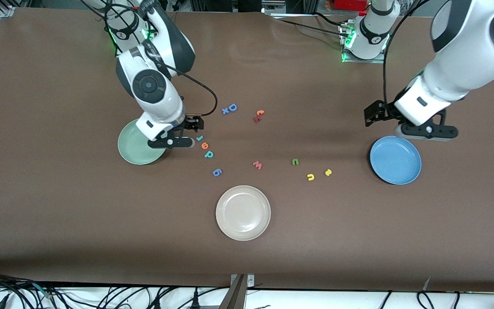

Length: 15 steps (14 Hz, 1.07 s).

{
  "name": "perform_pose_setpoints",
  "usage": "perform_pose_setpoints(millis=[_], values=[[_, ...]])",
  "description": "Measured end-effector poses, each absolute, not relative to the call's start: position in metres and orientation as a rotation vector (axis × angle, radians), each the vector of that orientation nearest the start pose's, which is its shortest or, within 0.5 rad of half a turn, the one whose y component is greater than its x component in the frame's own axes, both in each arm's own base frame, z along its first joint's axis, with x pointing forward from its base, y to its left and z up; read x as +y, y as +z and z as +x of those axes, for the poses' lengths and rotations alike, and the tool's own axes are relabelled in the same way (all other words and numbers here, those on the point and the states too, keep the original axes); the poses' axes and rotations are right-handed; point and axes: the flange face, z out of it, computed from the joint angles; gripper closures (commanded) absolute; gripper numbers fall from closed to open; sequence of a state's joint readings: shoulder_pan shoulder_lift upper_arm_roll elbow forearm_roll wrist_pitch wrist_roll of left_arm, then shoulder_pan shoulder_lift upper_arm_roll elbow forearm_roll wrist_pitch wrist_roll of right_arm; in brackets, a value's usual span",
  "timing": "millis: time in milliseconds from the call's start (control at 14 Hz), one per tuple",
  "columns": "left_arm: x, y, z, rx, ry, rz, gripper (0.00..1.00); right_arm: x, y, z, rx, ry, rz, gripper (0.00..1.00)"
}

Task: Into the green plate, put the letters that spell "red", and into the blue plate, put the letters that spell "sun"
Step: 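Reach both grippers down toward the scattered foam letters, then grasp the orange e and yellow 2 with the right and left grippers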

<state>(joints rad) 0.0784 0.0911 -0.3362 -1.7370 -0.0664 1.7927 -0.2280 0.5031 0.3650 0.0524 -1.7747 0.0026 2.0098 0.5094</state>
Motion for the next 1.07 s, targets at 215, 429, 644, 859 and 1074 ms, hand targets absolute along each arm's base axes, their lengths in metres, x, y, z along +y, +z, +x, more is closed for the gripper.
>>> perform_pose_setpoints(millis=[215,429,644,859,1074], values=[[-0.183,0.465,0.564,0.031,0.094,-3.198,0.0,0.339,0.305,0.545,-0.068,0.163,-3.169,0.0],[-0.197,0.415,0.568,0.015,0.168,-3.194,0.0,0.347,0.263,0.55,-0.053,0.127,-3.155,0.01],[-0.196,0.374,0.576,0.019,0.198,-3.191,0.0,0.36,0.226,0.541,-0.072,0.147,-3.16,0.01],[-0.197,0.341,0.581,0.013,0.236,-3.199,0.0,0.365,0.197,0.533,-0.089,0.14,-3.156,0.09],[-0.195,0.308,0.586,0.0,0.275,-3.205,0.0,0.362,0.188,0.528,-0.089,0.156,-3.161,0.23]])
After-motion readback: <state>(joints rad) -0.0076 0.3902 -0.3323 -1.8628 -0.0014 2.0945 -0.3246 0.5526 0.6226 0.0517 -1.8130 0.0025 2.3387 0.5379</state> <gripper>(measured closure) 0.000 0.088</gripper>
